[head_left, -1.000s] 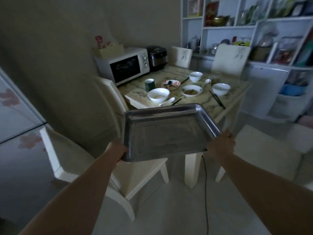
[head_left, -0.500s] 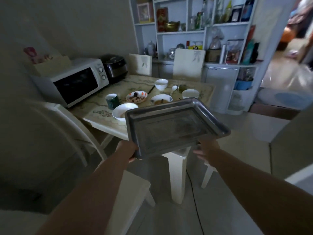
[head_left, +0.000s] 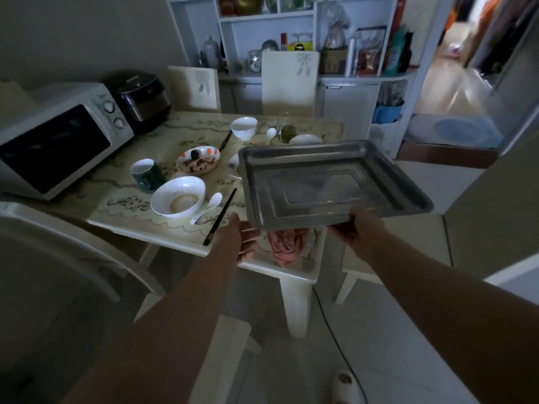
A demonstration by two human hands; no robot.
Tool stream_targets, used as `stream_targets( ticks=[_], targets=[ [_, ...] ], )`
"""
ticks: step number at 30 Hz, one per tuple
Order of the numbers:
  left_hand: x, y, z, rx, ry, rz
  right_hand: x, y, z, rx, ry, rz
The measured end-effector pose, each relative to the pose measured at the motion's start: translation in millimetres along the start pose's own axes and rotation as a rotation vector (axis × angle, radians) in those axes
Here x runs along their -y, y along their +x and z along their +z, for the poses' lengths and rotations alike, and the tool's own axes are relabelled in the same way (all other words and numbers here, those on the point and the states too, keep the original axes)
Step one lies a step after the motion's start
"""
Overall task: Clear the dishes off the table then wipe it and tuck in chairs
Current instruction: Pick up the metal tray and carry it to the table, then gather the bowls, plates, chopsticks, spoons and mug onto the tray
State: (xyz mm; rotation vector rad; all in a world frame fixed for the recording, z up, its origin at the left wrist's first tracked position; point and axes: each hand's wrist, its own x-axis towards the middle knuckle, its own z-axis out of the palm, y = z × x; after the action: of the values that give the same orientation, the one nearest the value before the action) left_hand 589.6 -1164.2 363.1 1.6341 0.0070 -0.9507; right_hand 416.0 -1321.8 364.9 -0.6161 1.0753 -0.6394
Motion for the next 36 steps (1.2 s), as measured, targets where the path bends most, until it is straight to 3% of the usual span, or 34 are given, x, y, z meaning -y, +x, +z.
stream_targets(
  ticks=[2, 6, 12, 17, 19, 27, 31, 34, 36],
  targets=[
    [2.7, 13.5, 13.6, 0.027, 0.116, -0.031, 10.0, 8.2, -3.0, 0.011, 0.078, 0.017],
    [15.8, 44.5, 41.8, 0.042, 0.662, 0.009, 25.2, 27.5, -14.2, 0.010, 0.098, 0.053],
    [34.7, 75.7, 88.2, 0.187, 1.002, 0.213, 44.9, 58.8, -45.5, -0.063, -0.066, 0.074],
    [61.3, 99.9, 102.1, 0.092, 1.524, 0.254, 56.0, 79.5, -63.5, -0.111, -0.167, 0.076],
    [64.1, 103.6, 100.6, 0.060, 1.619, 0.294, 57.8, 84.0, -66.1, -0.125, -0.177, 0.083],
    [53.9, 97.8, 63.4, 0.061, 1.569, 0.461, 43.1, 73.4, -61.5, -0.112, -0.160, 0.123],
    [31.3, 89.4, 20.0, -0.248, 1.068, 0.194, 24.1, 58.5, -58.0, -0.120, -0.175, 0.125],
    [6.4, 77.8, -0.5, -0.374, 0.667, 0.258, 5.3, 43.9, -51.4, -0.144, -0.207, 0.139],
    [-11.8, 67.2, -7.7, -0.412, 0.524, 0.323, -8.2, 33.1, -46.1, -0.147, -0.236, 0.145]
  ],
)
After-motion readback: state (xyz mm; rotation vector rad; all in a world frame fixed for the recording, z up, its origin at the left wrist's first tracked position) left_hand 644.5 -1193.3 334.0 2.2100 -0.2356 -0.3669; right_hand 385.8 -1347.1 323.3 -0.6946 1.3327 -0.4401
